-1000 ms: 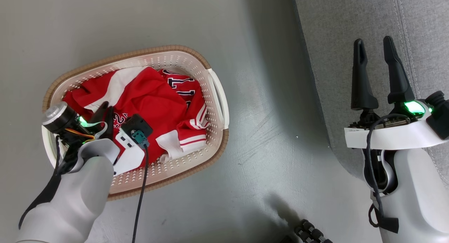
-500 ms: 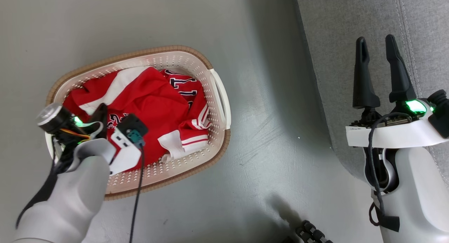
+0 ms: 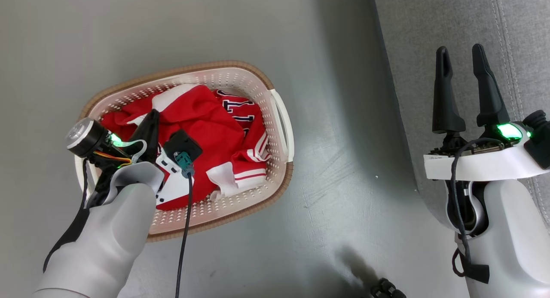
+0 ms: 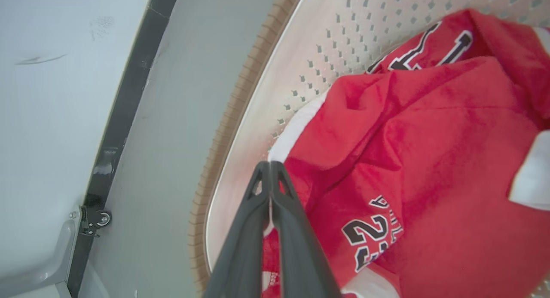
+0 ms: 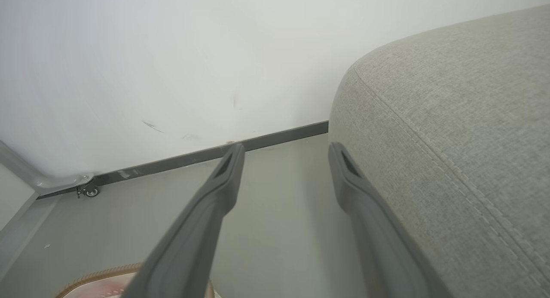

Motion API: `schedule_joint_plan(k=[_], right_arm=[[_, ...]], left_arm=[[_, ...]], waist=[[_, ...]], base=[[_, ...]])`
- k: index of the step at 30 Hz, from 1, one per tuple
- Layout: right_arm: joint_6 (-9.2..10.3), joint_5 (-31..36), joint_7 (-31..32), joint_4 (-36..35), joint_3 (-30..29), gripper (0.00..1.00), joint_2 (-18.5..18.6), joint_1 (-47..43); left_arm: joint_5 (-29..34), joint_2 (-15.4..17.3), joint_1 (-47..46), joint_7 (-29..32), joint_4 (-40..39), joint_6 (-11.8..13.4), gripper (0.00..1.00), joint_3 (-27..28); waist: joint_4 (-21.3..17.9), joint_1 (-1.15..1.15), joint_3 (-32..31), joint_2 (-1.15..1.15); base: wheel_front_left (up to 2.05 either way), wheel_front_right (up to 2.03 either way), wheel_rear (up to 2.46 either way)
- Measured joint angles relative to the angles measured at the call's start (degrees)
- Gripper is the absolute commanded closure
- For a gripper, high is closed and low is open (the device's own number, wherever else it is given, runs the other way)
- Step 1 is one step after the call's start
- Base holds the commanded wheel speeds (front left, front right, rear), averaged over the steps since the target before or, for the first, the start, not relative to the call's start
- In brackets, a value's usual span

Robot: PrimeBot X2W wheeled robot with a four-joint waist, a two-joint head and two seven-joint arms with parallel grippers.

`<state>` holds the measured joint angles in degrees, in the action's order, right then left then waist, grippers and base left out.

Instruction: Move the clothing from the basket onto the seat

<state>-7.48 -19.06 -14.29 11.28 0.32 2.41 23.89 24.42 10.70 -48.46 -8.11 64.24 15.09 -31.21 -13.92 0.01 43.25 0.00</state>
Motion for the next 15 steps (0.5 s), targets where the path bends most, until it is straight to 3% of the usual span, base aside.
schedule_joint_plan(k=[15], right_arm=[[0.0,3.1,0.0,1.5,-2.5,0.0,0.1,0.1]], left_arm=[[-5.7,-2.1,3.6,-5.8,-5.1,2.7,1.0,3.1]], waist=[[3.4,0.0,-3.8,0.0]], base=[[0.0,0.0,0.0]])
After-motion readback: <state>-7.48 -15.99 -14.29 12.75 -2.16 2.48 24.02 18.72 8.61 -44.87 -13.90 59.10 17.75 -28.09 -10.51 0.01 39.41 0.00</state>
